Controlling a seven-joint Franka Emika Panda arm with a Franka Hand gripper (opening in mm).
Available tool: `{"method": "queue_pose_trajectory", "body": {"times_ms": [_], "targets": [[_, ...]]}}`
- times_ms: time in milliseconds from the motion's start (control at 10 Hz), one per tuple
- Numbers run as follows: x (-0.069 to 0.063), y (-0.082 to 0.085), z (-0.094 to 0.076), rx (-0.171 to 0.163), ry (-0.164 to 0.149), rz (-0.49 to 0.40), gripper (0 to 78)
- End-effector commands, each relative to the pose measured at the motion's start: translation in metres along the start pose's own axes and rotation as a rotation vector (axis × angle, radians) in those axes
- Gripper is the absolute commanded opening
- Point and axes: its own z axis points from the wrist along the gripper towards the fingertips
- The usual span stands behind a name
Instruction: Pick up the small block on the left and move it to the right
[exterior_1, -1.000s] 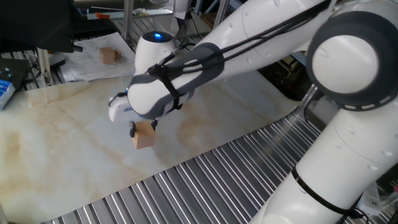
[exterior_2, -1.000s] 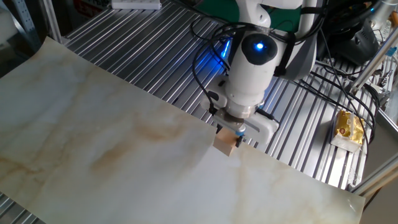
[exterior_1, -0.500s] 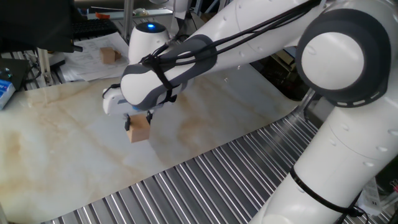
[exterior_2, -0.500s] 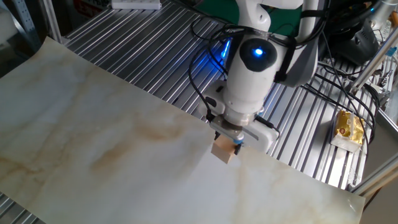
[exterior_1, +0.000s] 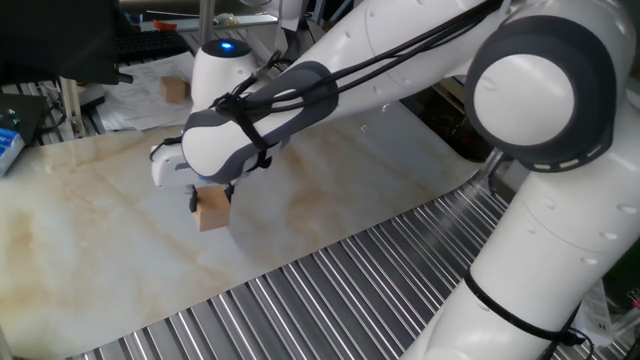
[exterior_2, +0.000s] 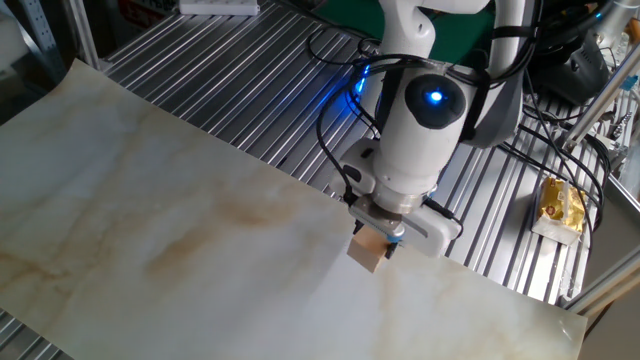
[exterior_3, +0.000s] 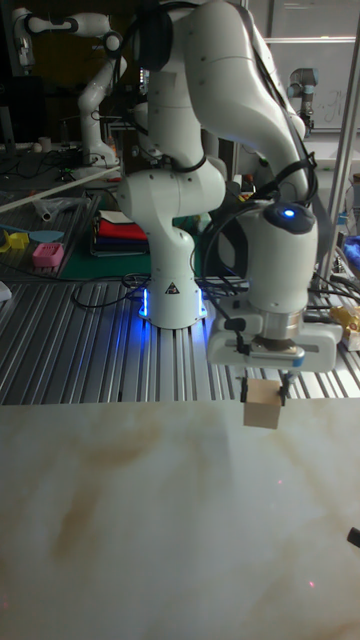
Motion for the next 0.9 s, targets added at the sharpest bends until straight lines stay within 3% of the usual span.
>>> {"method": "queue_pose_trajectory", "body": {"times_ms": [100, 400, 900], "targets": [[0.001, 0.013, 0.0, 0.009, -0.005, 0.011, 1.3], [-0.001, 0.017, 0.005, -0.033, -0.019, -0.025, 1.3], [-0.015, 0.017, 0.014, -0.013, -0.047, -0.115, 1.3]]}}
